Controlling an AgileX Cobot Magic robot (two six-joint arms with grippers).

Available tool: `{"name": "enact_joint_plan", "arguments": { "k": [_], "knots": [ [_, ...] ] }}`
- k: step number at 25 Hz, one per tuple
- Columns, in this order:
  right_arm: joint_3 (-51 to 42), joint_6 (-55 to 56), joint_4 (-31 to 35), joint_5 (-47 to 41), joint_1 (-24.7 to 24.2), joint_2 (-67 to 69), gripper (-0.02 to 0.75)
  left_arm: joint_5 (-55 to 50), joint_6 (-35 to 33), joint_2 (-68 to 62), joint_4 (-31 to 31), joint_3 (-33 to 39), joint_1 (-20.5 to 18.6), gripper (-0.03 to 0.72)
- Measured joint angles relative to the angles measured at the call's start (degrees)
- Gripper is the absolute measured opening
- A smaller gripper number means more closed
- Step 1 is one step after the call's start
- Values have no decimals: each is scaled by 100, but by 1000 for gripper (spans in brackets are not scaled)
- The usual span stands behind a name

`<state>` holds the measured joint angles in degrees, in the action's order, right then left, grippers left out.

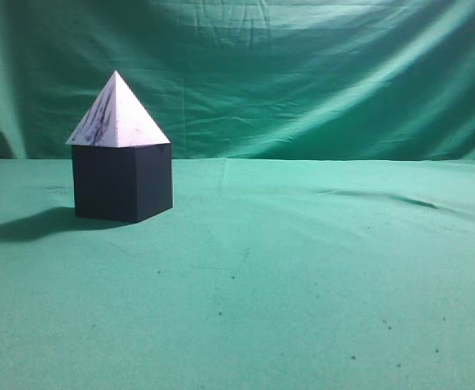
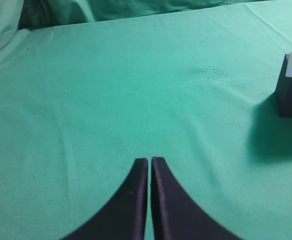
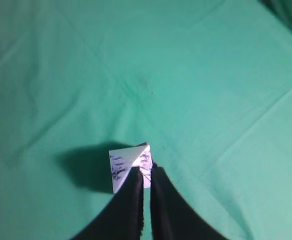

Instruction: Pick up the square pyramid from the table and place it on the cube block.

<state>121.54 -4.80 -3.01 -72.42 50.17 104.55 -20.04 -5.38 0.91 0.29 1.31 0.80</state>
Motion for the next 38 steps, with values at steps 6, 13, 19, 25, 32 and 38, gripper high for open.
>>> {"name": "enact_joint_plan", "arguments": {
  "k": [6,13,19,25,32,38],
  "knots": [
    [-936,151,-115,0,0,-1415,0,0,0,0,0,0,0,0],
    [-3437,451,-203,865,0,-3309,0,0,0,0,0,0,0,0],
    [-5413,506,259,2507,0,-4680,0,0,0,0,0,0,0,0],
    [-6293,486,354,2927,0,-5545,0,0,0,0,0,0,0,0],
    [-6782,442,-97,2982,0,-6370,0,0,0,0,0,0,0,0],
    [-7463,608,-277,3597,-890,-7223,0,0,0,0,0,0,0,0]
  ]
}}
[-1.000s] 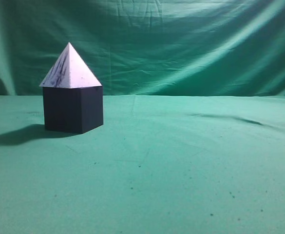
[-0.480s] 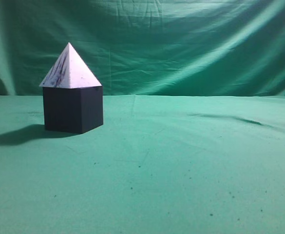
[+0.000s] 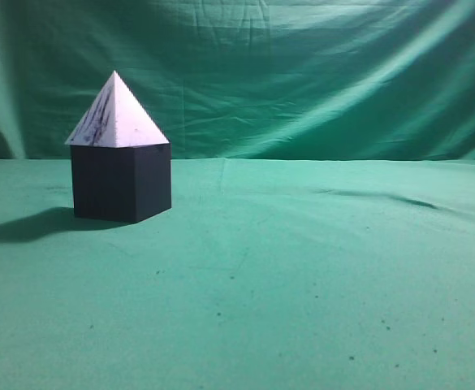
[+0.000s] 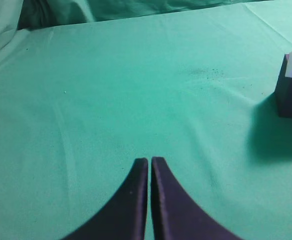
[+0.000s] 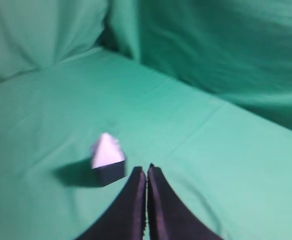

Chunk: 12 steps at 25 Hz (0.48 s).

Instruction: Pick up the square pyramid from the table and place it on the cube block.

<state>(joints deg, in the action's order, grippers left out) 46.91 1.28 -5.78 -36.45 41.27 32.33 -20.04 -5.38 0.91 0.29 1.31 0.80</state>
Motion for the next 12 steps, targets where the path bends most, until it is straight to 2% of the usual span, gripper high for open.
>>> {"name": "enact_joint_plan", "arguments": {
  "k": [6,12],
  "knots": [
    [-1628,16,166,1202,-2011,-1105,0,0,0,0,0,0,0,0],
    [-3156,16,166,1922,-3203,-2436,0,0,0,0,0,0,0,0]
  ]
}}
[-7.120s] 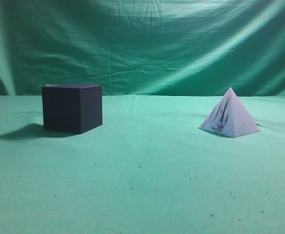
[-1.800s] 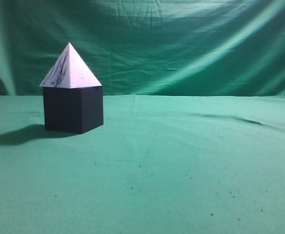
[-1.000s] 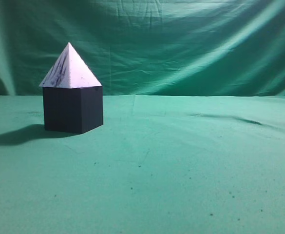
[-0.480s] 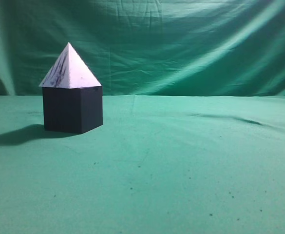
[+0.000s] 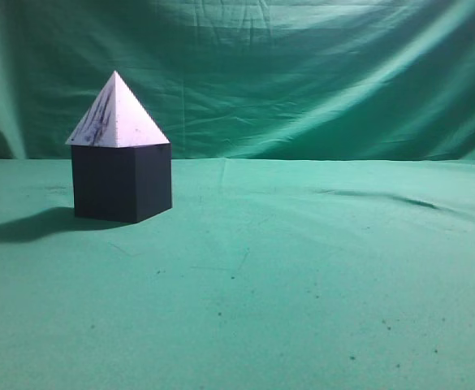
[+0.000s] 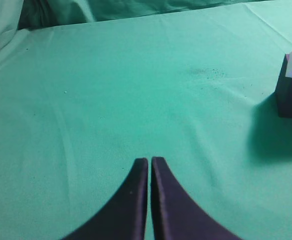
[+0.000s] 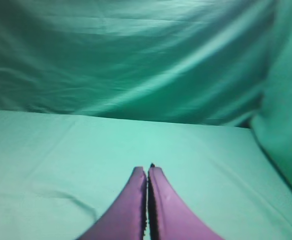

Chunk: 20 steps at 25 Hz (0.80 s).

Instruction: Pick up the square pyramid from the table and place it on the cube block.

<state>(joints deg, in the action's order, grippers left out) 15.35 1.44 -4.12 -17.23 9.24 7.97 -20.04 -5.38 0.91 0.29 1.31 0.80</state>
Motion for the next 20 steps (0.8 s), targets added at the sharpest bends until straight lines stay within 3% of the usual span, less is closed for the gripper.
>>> {"name": "enact_joint_plan", "arguments": {
  "k": [4,9,20],
  "knots": [
    [-835,0,0,58,-506,-774,0,0,0,0,0,0,0,0],
    [-1653,0,24,168,-607,-849,0,0,0,0,0,0,0,0],
    [-1689,0,63,-344,-607,-849,0,0,0,0,0,0,0,0]
  ]
}}
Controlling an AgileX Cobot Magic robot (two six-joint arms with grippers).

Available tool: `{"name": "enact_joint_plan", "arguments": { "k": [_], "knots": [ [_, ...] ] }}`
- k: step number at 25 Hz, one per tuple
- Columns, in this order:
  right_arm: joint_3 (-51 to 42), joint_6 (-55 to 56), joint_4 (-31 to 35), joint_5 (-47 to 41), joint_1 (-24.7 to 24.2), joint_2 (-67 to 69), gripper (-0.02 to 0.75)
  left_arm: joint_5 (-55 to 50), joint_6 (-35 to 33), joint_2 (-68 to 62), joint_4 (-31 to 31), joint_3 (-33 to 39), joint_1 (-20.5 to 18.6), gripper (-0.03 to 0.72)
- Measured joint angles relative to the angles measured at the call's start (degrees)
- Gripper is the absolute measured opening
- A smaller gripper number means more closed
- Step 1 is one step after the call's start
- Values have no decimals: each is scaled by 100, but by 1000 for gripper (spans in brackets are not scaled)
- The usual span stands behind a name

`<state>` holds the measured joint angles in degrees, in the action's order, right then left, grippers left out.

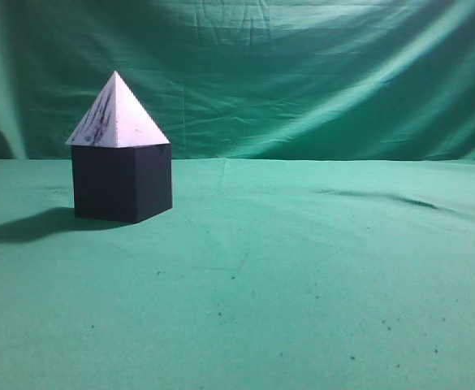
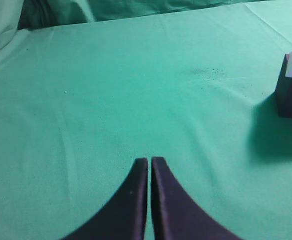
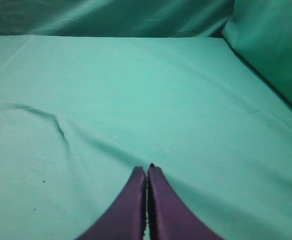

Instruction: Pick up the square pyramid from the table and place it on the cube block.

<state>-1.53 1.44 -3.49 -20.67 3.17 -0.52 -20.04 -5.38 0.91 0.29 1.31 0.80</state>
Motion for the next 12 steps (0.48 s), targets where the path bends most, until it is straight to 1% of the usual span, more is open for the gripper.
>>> {"name": "enact_joint_plan", "arguments": {
  "k": [12],
  "knots": [
    [0,0,0,-22,0,0,0,0,0,0,0,0,0,0]
  ]
}}
